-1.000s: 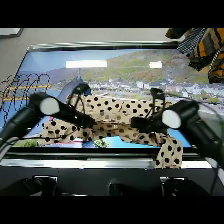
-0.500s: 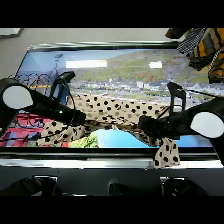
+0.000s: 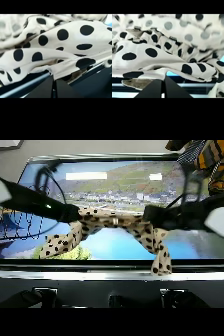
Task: Fold the clothes and pants, and hang the long-sleeved shirts on hangers.
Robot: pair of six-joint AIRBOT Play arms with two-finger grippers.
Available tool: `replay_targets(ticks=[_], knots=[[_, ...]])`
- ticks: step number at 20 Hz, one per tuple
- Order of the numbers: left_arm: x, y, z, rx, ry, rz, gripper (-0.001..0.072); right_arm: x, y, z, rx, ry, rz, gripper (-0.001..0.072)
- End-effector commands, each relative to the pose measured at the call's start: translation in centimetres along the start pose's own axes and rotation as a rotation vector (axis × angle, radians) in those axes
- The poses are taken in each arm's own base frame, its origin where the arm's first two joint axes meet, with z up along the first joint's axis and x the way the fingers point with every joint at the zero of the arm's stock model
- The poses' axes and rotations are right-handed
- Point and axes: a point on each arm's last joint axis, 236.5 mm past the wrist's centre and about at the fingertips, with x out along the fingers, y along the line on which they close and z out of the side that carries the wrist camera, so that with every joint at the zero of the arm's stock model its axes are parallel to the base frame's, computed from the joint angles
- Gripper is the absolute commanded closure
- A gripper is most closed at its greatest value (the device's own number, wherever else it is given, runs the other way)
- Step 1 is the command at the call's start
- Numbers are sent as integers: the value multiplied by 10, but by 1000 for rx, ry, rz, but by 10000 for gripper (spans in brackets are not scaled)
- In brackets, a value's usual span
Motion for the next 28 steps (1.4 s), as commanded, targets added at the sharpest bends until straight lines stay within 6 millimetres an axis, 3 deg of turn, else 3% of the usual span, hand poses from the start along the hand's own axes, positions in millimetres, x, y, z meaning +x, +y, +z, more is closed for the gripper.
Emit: replay_targets(ticks=[1, 6, 8, 10, 12, 14, 19, 21, 23, 25, 28], knots=[[-62, -9, 19, 55, -119, 6, 691, -64, 5, 31, 0, -131, 51, 696], [-118, -25, 10, 115, -189, -9, 690, -141, 12, 42, 10, -242, 158, 696], [-125, -29, 7, 121, -205, -24, 690, -153, 15, 44, 12, -266, 190, 696], [-124, -35, 6, 127, -200, -50, 690, -147, 16, 45, 11, -252, 178, 696], [-113, -34, 13, 80, -200, -59, 690, -126, 18, 52, -15, -225, 126, 695], [-82, -26, 17, 26, -156, -55, 690, -88, 18, 58, -60, -161, 35, 695], [44, 12, -3, -173, 33, -11, 690, 25, -1, 51, -89, -4, -186, 695], [82, 22, -15, -223, 64, -13, 690, 67, -11, 27, -57, 60, -233, 695], [105, 24, -23, -254, 84, -32, 690, 102, -8, -2, -67, 99, -247, 696], [121, 24, -28, -252, 105, -26, 690, 133, 2, -39, -63, 130, -251, 696], [131, 19, -33, -237, 129, -24, 690, 155, -16, -80, -43, 107, -387, 694]])
